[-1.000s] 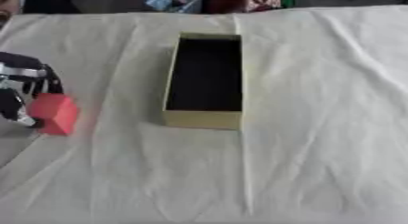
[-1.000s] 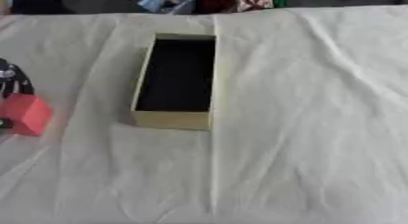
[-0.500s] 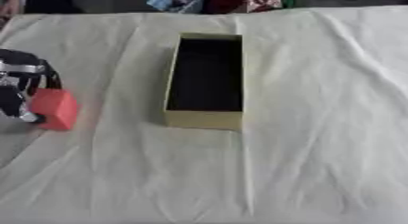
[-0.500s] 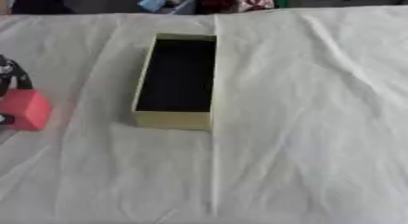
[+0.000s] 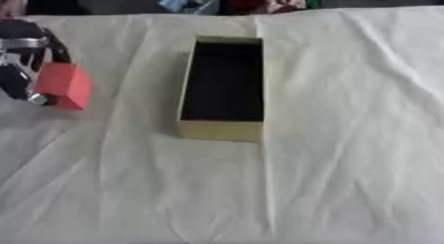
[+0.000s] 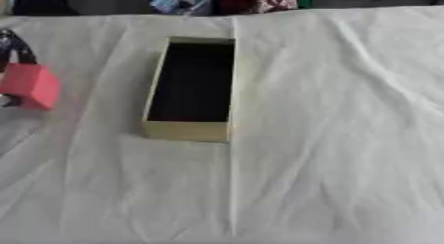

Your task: Pick up objects on the table and place them in the box.

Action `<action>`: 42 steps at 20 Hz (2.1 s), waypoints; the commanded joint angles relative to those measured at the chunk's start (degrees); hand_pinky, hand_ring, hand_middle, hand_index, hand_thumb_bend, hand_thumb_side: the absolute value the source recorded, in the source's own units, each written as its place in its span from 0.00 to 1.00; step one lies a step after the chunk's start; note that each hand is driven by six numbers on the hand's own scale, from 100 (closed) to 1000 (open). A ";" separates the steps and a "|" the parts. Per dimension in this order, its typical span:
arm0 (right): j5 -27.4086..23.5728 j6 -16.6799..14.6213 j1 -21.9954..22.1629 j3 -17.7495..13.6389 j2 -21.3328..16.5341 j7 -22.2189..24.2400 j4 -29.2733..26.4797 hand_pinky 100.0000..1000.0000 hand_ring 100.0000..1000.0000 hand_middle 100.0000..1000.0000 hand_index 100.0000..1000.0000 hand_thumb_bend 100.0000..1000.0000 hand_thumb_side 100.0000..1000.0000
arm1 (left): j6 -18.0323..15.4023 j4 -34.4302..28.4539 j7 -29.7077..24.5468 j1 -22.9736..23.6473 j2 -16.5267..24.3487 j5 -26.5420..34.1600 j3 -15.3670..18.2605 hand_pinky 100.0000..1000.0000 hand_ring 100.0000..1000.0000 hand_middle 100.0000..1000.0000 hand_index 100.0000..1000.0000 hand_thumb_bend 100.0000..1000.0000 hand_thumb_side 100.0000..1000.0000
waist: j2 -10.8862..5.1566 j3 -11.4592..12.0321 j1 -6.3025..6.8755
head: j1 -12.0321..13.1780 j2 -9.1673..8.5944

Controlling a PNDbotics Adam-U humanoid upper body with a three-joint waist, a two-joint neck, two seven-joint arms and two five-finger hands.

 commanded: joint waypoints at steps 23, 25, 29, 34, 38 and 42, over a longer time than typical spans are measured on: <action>-0.94 0.33 -3.10 0.14 -1.33 1.05 -0.81 0.83 0.79 0.77 0.78 0.00 0.32 | -0.44 10.93 6.34 -18.93 -28.19 -1.27 1.24 0.41 0.43 0.42 0.48 0.00 0.07 | -0.48 -1.10 0.70 | 1.12 -0.34; -0.98 0.29 -3.29 0.16 -1.31 1.09 -0.81 0.83 0.79 0.77 0.78 0.00 0.32 | 0.01 12.11 6.77 -18.78 -28.82 -0.92 1.06 0.42 0.44 0.43 0.50 0.01 0.07 | -0.38 -1.19 0.74 | 0.95 -0.25; -1.05 0.26 -3.69 0.21 -1.25 1.14 -0.81 0.83 0.79 0.77 0.78 0.00 0.32 | 0.67 15.31 7.33 -18.50 -29.88 0.64 1.18 0.47 0.50 0.50 0.58 0.10 0.06 | -0.09 -1.52 0.82 | 0.63 -0.11; -1.03 0.29 -3.86 0.17 -1.13 1.13 -0.81 0.83 0.79 0.77 0.78 0.00 0.32 | -1.10 17.46 5.64 -18.29 -30.08 0.11 1.22 0.59 0.62 0.62 0.70 0.34 0.02 | 0.20 -1.58 0.85 | 0.21 -0.07; -0.97 0.33 -3.85 0.13 -1.05 1.05 -0.81 0.83 0.79 0.77 0.78 0.00 0.32 | -3.64 17.58 4.70 -18.20 -29.79 -2.51 1.07 0.74 0.76 0.74 0.79 0.55 0.00 | 0.34 -1.55 0.84 | 0.08 -0.05; -0.89 0.40 -3.77 0.08 -0.97 0.98 -0.81 0.83 0.79 0.77 0.78 0.00 0.32 | -6.17 17.50 5.79 -17.97 -29.81 -6.77 1.26 0.84 0.84 0.82 0.87 0.77 0.24 | 0.46 -1.47 0.82 | 0.04 0.02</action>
